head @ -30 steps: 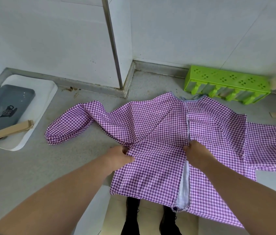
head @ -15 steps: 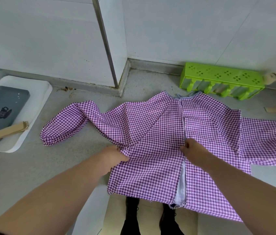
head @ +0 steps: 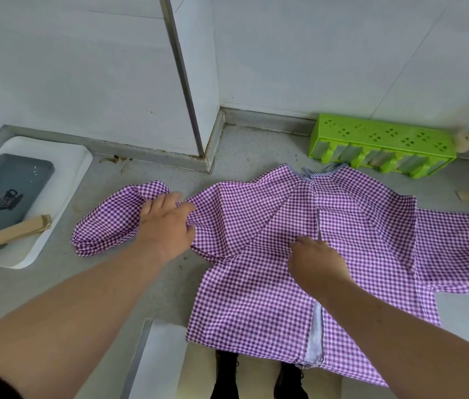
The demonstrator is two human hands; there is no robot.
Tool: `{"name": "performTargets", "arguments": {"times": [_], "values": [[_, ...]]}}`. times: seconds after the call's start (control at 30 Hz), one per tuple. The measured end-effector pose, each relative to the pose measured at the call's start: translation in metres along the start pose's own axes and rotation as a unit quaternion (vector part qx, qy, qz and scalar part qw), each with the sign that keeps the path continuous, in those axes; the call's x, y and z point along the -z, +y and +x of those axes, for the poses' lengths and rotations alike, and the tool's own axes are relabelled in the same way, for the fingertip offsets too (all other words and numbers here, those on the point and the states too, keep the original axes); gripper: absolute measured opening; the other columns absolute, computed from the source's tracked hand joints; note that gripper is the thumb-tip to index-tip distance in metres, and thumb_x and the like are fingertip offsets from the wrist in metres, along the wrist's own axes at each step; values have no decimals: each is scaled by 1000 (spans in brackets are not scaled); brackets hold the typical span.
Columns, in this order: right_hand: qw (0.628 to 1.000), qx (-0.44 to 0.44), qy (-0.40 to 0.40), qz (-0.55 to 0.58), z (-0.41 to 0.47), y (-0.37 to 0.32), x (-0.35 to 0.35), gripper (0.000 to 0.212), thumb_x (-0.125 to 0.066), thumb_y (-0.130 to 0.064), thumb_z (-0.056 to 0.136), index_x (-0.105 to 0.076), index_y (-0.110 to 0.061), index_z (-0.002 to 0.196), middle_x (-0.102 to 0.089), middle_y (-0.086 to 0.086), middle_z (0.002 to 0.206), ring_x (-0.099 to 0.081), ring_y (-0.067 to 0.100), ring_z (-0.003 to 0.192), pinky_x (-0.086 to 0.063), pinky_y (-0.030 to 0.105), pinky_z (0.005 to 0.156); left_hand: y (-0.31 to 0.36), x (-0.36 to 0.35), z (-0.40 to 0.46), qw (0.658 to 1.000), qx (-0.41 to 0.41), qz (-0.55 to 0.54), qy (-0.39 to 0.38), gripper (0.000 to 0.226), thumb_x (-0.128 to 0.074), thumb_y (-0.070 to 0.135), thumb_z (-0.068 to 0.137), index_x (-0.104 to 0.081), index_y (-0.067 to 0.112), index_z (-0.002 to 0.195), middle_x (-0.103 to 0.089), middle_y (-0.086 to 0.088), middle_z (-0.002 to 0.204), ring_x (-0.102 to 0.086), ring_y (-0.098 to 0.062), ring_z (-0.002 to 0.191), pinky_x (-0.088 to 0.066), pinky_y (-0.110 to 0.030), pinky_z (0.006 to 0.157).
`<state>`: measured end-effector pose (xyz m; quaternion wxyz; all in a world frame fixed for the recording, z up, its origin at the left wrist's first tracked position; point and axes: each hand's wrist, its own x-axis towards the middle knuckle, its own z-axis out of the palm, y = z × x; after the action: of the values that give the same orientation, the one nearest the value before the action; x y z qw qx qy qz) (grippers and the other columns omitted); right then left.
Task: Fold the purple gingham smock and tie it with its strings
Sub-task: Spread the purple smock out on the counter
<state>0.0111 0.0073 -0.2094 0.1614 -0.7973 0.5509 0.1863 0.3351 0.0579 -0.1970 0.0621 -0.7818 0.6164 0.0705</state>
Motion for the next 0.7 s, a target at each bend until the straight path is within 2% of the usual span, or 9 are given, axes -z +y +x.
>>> {"name": "performTargets", "arguments": {"times": [0.1, 0.23, 0.3, 0.37, 0.43, 0.5, 0.57, 0.63, 0.7], "values": [[999, -25, -22, -32, 5, -15, 3, 60, -56, -59, 97, -43, -18, 139, -45, 3, 136, -50, 29, 126, -56, 47, 88, -20, 7, 19, 996, 68, 24, -54, 71, -44, 57, 99, -27, 30, 162, -18, -5, 174, -15, -27, 160, -7, -51, 130], [997, -44, -31, -46, 15, -24, 3, 73, -63, -55, 95, -33, -14, 147, -38, 8, 141, -47, 31, 129, -58, 45, 89, -46, 19, 39, 985, 82, 100, -110, 96, -48, 67, 92, -5, 24, 167, -11, -12, 175, -17, -33, 159, -13, -52, 128], [997, -53, -34, -44, 18, -24, 8, 81, -67, -59, 91, -32, -13, 148, -38, 7, 141, -48, 31, 130, -57, 45, 90, -51, 22, 47, 980, 106, 96, -140, 97, -52, 70, 90, -15, 22, 165, -31, -12, 168, -32, -33, 152, -23, -50, 122], [997, -60, -37, -44, 22, -25, 11, 83, -71, -61, 87, -36, -13, 145, -38, 6, 137, -50, 31, 128, -58, 46, 90, -53, 26, 54, 971, 108, 93, -191, 75, -54, 68, 89, -47, 19, 146, -60, -9, 140, -53, -30, 132, -32, -48, 115], [995, -67, -48, -49, 26, -27, 14, 79, -73, -62, 85, -44, -14, 141, -37, 5, 135, -50, 30, 127, -59, 47, 90, -58, 24, 55, 955, 69, 89, -275, 44, -55, 62, 92, -63, 21, 107, -68, -2, 107, -63, -22, 104, -42, -44, 105], [994, -73, -61, -53, 27, -27, 18, 76, -73, -63, 84, -49, -15, 139, -34, 5, 136, -50, 30, 127, -59, 48, 89, -61, 19, 53, 933, 34, 42, -355, 33, -58, 53, 95, -64, 20, 94, -67, 0, 98, -64, -18, 90, -52, -36, 90], [993, -73, -69, -61, 28, -29, 22, 76, -73, -63, 84, -51, -15, 138, -34, 5, 136, -50, 29, 127, -59, 47, 89, -67, 20, 49, 916, -11, -44, -399, 38, -57, 52, 99, -68, 21, 118, -69, -2, 120, -66, -19, 105, -54, -37, 98], [993, -72, -72, -62, 28, -29, 25, 74, -73, -64, 83, -53, -17, 138, -34, 4, 134, -51, 28, 126, -58, 47, 89, -67, 29, 45, 911, -35, -130, -391, 55, -44, 57, 105, -52, 27, 150, -55, 1, 152, -56, -22, 134, -40, -43, 118], [992, -75, -80, -61, 29, -31, 28, 74, -74, -63, 83, -54, -17, 137, -34, 3, 135, -51, 28, 127, -58, 47, 90, -69, 39, 43, 909, -18, -166, -382, 57, -32, 55, 110, -38, 28, 161, -44, 2, 162, -44, -24, 147, -30, -42, 124]]}}
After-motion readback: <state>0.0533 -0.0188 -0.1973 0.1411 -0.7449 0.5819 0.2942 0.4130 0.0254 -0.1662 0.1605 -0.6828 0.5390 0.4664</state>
